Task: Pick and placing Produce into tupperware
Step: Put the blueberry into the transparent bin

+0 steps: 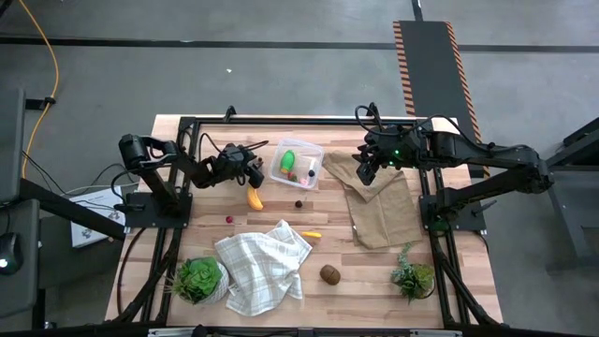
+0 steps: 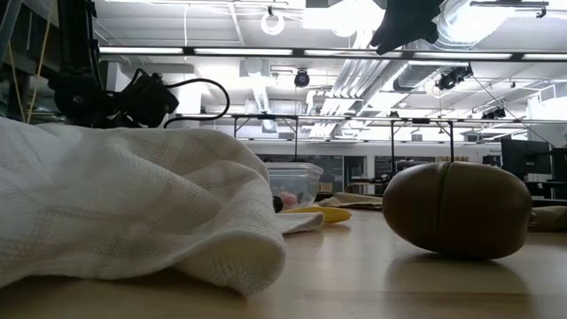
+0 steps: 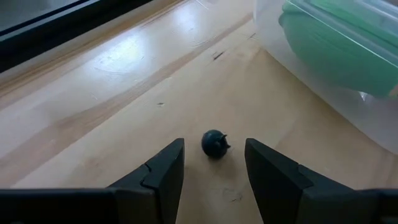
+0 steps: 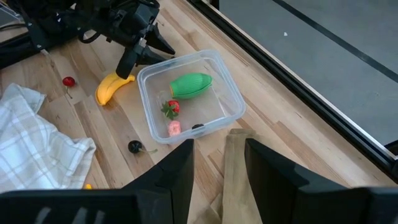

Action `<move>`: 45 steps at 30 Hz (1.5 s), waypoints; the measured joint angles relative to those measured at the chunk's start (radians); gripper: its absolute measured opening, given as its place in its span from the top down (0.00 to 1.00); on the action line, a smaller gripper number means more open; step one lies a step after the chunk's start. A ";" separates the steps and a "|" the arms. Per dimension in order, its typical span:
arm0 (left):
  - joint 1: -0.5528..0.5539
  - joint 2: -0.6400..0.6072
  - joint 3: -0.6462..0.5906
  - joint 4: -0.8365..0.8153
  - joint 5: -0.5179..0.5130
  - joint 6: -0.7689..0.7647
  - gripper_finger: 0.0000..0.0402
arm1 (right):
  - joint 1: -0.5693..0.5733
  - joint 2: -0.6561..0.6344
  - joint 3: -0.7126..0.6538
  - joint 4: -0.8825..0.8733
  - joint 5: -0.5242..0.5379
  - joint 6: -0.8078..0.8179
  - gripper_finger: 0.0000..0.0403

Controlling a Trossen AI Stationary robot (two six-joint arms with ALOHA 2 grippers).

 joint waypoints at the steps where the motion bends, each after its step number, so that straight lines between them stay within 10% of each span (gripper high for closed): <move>1: 0.000 0.000 0.000 0.000 0.000 0.000 0.61 | 0.000 0.000 0.000 0.000 0.000 -0.001 0.67; 45: 0.064 0.000 0.000 0.008 0.125 0.037 0.69 | 0.000 0.000 0.000 0.000 0.000 -0.007 0.67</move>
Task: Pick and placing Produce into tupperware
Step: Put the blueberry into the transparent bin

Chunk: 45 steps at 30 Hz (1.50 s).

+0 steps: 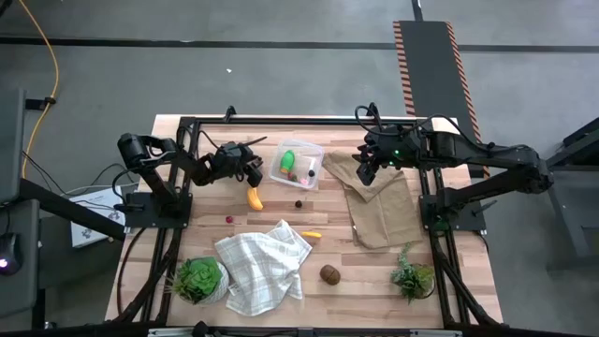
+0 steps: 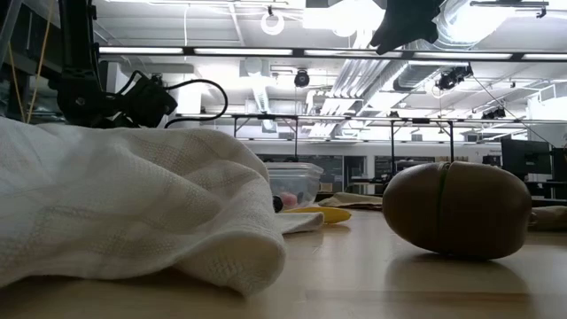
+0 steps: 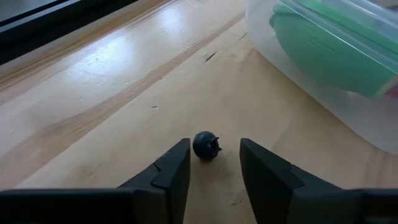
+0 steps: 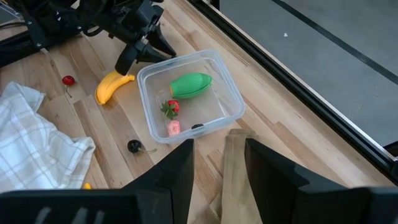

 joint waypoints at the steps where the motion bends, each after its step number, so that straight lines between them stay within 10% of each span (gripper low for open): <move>1: 0.000 0.000 0.000 0.000 0.000 0.000 0.71 | 0.000 0.000 0.000 0.000 0.000 0.000 0.67; 45: 0.000 0.001 0.035 -0.070 -0.011 0.007 0.75 | 0.000 0.000 0.000 0.001 0.000 -0.009 0.67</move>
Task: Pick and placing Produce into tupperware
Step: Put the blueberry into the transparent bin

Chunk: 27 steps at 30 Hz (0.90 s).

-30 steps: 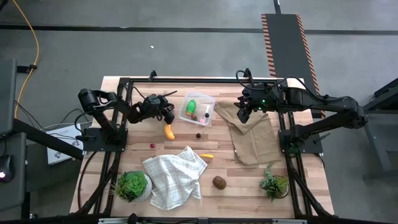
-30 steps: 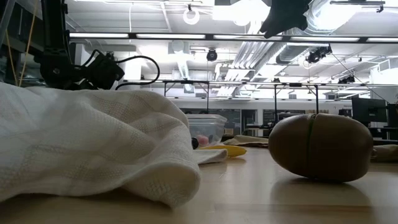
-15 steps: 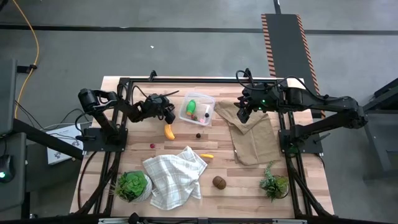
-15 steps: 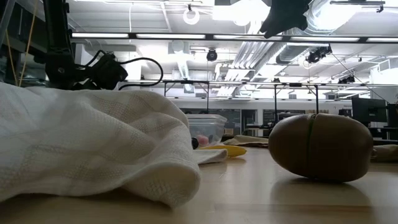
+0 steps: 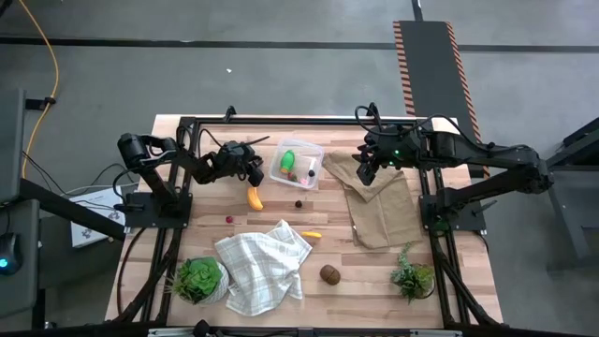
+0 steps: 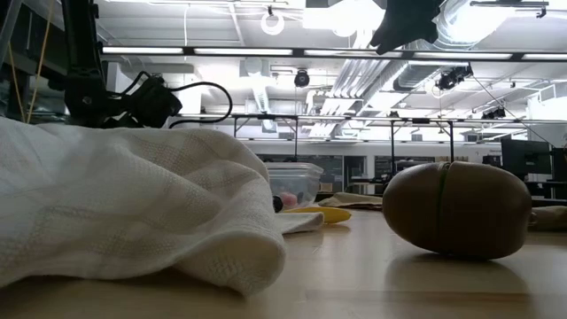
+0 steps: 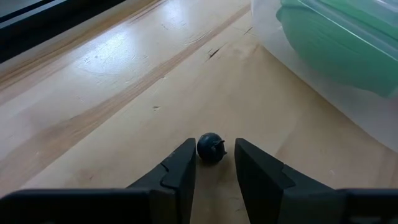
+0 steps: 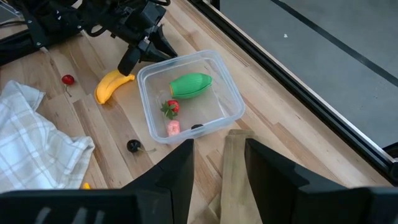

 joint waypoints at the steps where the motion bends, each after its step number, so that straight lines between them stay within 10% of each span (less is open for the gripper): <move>1: 0.000 0.000 0.000 0.000 0.000 0.000 0.75 | 0.000 0.000 0.000 0.000 0.000 -0.001 0.67; 27: 0.000 0.000 0.000 0.004 -0.003 -0.008 0.84 | 0.000 0.000 0.000 -0.001 0.000 -0.002 0.67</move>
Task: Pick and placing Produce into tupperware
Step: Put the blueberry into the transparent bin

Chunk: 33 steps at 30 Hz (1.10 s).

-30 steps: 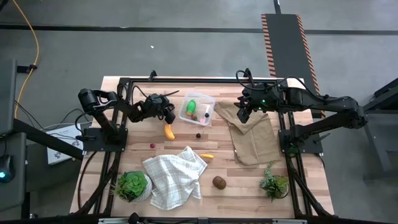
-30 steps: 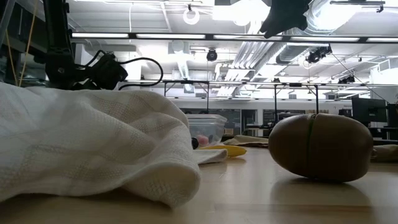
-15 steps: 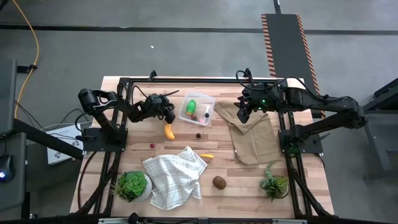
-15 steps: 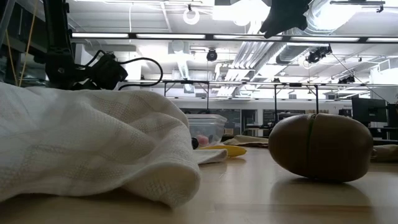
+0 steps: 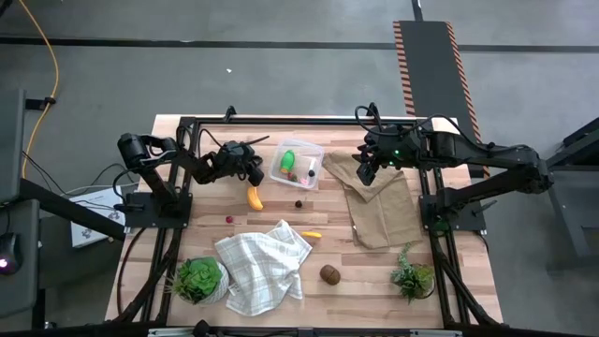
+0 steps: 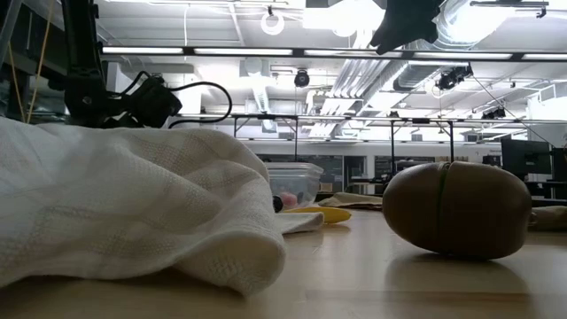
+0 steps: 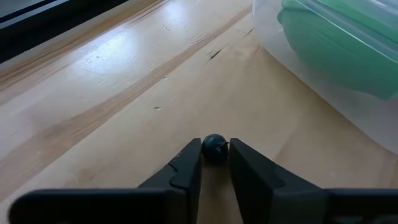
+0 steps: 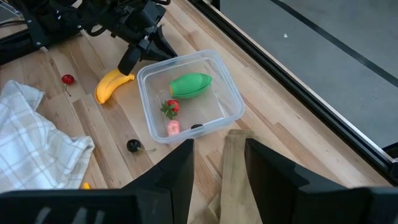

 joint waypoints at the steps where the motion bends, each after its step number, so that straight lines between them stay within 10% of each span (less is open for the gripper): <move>1: 0.000 0.000 0.000 0.000 0.000 0.000 0.86 | 0.000 0.000 0.000 0.000 0.000 0.000 0.67; 33: 0.000 -0.001 0.000 0.001 0.004 -0.017 0.91 | 0.000 0.000 0.000 0.000 0.000 0.000 0.67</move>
